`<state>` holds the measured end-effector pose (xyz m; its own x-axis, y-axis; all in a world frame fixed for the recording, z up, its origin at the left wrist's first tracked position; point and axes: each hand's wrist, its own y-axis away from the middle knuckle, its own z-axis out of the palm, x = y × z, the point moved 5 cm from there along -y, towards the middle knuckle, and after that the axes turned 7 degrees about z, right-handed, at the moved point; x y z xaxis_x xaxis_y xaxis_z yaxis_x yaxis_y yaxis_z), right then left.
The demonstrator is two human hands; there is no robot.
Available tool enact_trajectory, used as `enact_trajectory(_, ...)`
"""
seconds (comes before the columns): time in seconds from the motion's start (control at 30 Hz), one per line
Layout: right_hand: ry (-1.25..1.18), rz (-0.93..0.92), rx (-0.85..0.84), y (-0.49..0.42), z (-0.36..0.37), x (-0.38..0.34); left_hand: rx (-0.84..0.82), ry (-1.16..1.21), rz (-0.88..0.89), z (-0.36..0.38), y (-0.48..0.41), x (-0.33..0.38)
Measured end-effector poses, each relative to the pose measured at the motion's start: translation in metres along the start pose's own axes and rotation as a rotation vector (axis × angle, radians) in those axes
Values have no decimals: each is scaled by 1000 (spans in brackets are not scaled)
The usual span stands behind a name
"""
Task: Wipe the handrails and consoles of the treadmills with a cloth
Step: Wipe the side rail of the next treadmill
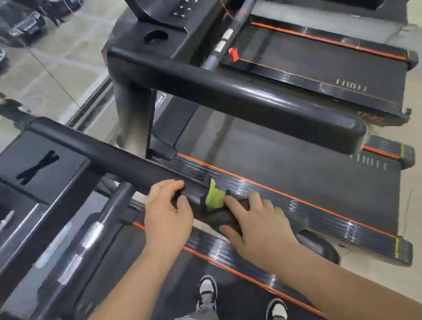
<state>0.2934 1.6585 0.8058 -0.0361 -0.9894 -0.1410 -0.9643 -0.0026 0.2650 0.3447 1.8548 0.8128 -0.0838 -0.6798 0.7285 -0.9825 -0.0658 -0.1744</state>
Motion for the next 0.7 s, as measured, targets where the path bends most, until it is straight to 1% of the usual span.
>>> enact_trajectory(0.1, 82, 86, 41, -9, 9, -26, -28, -9, 65, -8, -14, -10)
enact_trajectory(0.2, 127, 120, 109, -33, 13, -68, -4, -54, 69, -36, -21, -35)
enact_trajectory(0.3, 123, 37, 166, -72, 7, -124, 39, -77, 40, -66, -23, -59)
enact_trajectory(0.47, 118, -109, 156, -128, 2, -207, 60, -27, -133, -99, -20, -77)
enact_trajectory(0.57, 91, -169, 128, -136, -7, -212, 61, -36, -179, -105, -19, -83)
enact_trajectory(0.63, 50, -195, 74, -130, -12, -191, 50, -6, -179, -100, -21, -82)
enact_trajectory(0.7, -14, -153, 11, -113, -16, -155, 42, 37, -132, -88, -22, -74)
